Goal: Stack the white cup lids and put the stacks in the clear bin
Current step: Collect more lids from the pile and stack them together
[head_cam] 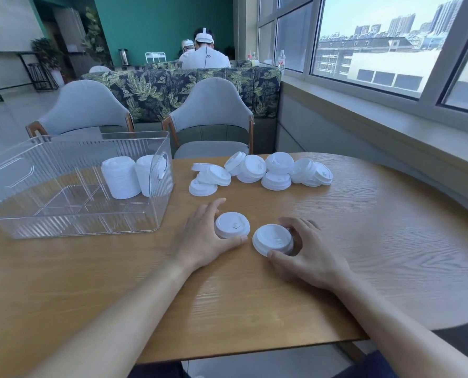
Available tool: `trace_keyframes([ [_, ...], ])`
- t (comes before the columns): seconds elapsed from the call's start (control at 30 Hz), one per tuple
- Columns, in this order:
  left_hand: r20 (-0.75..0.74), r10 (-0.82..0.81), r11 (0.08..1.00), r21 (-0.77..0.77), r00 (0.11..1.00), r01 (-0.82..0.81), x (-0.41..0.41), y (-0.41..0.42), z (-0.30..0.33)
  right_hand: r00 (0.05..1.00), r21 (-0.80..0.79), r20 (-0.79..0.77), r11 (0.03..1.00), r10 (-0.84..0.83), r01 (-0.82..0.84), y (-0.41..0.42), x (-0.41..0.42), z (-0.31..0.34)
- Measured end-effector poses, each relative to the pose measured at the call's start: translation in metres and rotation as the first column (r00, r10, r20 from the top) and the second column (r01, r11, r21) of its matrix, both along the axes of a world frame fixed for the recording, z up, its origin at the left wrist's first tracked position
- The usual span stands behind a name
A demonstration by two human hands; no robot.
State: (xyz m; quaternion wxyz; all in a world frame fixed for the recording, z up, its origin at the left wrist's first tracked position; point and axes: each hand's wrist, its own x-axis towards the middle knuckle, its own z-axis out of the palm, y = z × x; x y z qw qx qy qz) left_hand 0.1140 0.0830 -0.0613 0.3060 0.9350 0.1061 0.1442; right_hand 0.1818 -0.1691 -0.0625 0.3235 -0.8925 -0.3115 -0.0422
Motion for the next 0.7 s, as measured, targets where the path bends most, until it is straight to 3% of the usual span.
trace_keyframes([
  [0.17,0.054,0.039,0.999,-0.008,0.998,-0.039,0.0,0.001,-0.002,1.0,-0.014,0.007,1.0,-0.009,0.009,0.0,-0.001,-0.001],
  [0.4,0.154,0.0,0.965,-0.259,0.988,0.04,-0.001,0.001,-0.002,0.999,-0.016,-0.028,1.0,0.021,-0.021,-0.001,0.0,0.0],
  [0.7,0.208,-0.088,0.94,-0.306,0.974,0.15,0.002,-0.03,-0.005,0.997,0.036,-0.054,0.998,0.047,-0.046,-0.001,0.004,-0.002],
])
